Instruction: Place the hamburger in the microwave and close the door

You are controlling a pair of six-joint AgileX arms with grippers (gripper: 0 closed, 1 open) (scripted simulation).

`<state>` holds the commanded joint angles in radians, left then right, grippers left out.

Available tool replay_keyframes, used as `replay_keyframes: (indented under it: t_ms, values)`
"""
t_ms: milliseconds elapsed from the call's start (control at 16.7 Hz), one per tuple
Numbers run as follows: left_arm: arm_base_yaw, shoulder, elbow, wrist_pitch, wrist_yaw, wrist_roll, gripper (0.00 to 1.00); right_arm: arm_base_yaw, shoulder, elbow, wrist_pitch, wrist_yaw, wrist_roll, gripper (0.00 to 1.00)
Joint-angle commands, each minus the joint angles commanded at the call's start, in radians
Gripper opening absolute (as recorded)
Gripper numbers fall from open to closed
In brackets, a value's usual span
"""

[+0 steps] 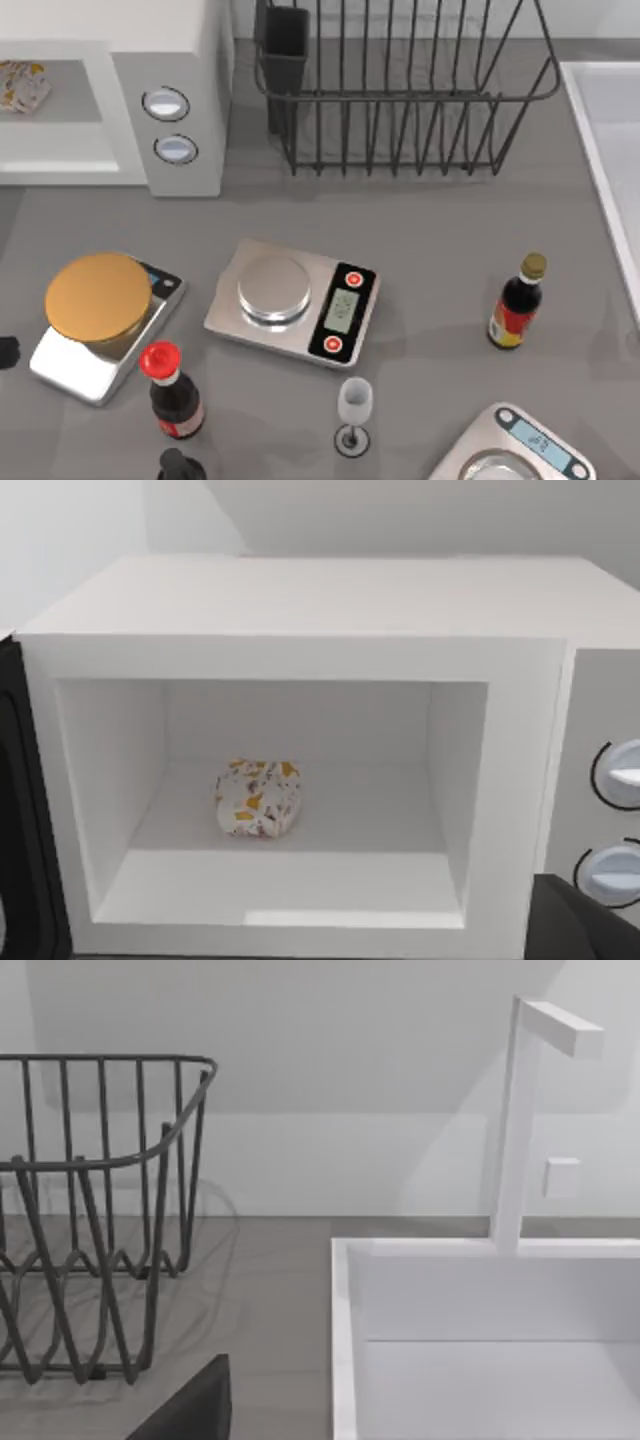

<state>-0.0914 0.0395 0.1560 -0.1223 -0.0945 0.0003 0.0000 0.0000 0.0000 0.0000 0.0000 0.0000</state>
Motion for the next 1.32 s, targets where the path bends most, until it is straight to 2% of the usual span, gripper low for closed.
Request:
replay_keyframes:
  t_ms: [600,1320]
  values:
    - [-0.024,0.07,0.022,0.046,-0.027,0.001,0.0,0.0,0.0,0.0,0.0,0.0,0.0,1.0]
    - [-0.192,0.072,0.008,0.064,-0.194,0.0,0.0,0.0,0.0,0.0,0.0,0.0,0.0,1.0]
